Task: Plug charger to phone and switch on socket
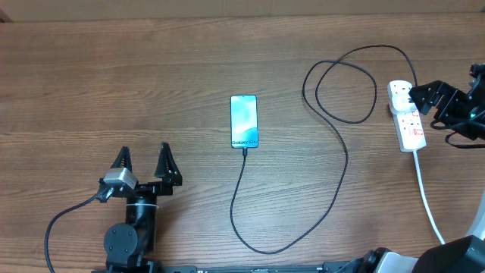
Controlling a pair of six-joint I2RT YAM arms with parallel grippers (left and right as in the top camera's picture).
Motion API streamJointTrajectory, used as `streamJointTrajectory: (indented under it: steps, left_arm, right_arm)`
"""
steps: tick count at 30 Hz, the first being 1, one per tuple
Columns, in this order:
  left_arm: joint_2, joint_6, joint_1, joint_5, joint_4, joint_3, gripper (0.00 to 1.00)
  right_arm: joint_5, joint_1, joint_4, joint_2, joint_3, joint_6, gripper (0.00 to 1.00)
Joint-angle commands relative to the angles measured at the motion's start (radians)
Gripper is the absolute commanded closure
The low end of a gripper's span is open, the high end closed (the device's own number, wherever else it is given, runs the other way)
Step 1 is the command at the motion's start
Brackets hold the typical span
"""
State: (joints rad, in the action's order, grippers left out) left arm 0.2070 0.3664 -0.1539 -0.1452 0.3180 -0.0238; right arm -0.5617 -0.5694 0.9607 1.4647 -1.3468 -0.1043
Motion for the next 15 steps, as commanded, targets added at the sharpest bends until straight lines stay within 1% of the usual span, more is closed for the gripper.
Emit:
streamJointTrajectory:
  steps: [1, 7, 11, 15]
  left_arm:
    - [-0.045, 0.0, 0.021, 0.016, -0.033, 0.019, 0.0]
    - [-0.109, -0.001, 0.057, 0.015, -0.15, 0.019, 0.0]
    - [-0.198, -0.001, 0.101, 0.018, -0.3, 0.019, 0.0]
    - [-0.204, -0.04, 0.146, 0.051, -0.37, 0.019, 0.0]
  right_arm:
    - [-0.003, 0.002, -0.005, 0.002, -0.002, 0.003, 0.0]
    - [-0.004, 0.002, -0.005, 0.002, -0.002, 0.003, 0.0]
    - [-0.004, 0.002, -0.005, 0.002, -0.002, 0.003, 0.0]
    - [-0.004, 0.002, -0.005, 0.002, -0.002, 0.003, 0.0]
